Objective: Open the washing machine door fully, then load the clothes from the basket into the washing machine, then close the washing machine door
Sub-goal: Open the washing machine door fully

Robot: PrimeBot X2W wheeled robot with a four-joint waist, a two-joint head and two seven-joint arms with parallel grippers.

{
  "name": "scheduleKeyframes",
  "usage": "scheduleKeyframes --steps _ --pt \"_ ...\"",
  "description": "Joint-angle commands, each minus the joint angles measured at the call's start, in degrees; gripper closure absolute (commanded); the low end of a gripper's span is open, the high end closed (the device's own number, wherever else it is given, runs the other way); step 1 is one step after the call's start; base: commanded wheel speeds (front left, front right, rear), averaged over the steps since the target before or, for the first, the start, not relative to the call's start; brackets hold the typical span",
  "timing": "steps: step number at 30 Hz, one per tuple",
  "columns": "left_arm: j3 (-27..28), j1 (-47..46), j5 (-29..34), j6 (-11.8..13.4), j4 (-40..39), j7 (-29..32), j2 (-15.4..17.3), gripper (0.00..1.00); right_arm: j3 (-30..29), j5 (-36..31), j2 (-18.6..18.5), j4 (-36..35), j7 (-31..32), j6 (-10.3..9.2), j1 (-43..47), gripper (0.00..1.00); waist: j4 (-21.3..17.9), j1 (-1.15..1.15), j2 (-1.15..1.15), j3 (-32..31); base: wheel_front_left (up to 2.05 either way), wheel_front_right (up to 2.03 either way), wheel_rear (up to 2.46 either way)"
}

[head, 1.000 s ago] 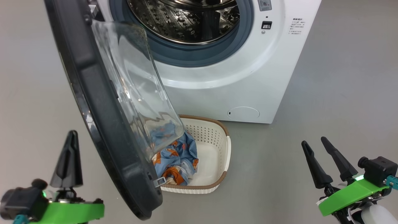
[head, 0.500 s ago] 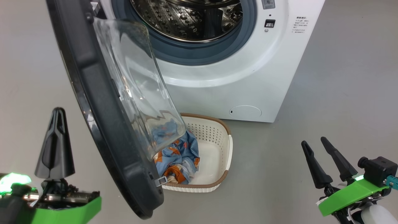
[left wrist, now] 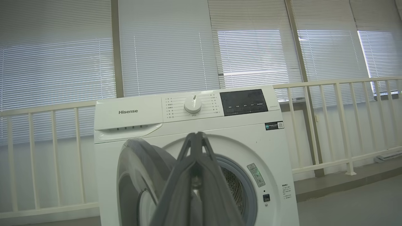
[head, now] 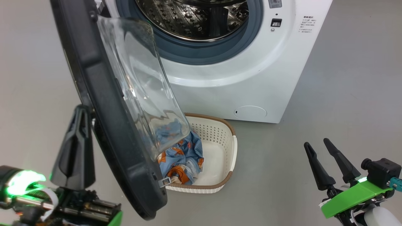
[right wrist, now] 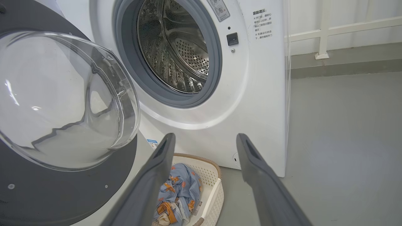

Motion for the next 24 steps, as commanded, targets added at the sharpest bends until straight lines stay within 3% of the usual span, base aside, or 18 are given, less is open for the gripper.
scheduleKeyframes --steps 1,15,24 --pt "1.0 0.0 0.7 -0.2 -2.1 -0.2 1.1 1.0 1.2 0.2 -0.6 -1.0 -0.7 0.09 0.3 0.0 0.1 0.0 0.0 -0.1 0.0 0.0 0.0" --pt "-12.0 2.3 -2.2 -0.2 0.2 3.1 2.7 1.0 2.3 0.5 -0.5 -0.5 -0.7 0.09 0.7 0.0 0.0 0.0 0.0 -1.3 0.0 0.0 0.0" --pt "-18.3 4.2 -7.7 -0.2 9.5 4.4 1.5 1.0 2.8 0.8 -0.1 -0.1 -0.7 0.09 0.8 0.0 -0.6 0.0 0.0 -2.4 0.0 0.0 0.0"
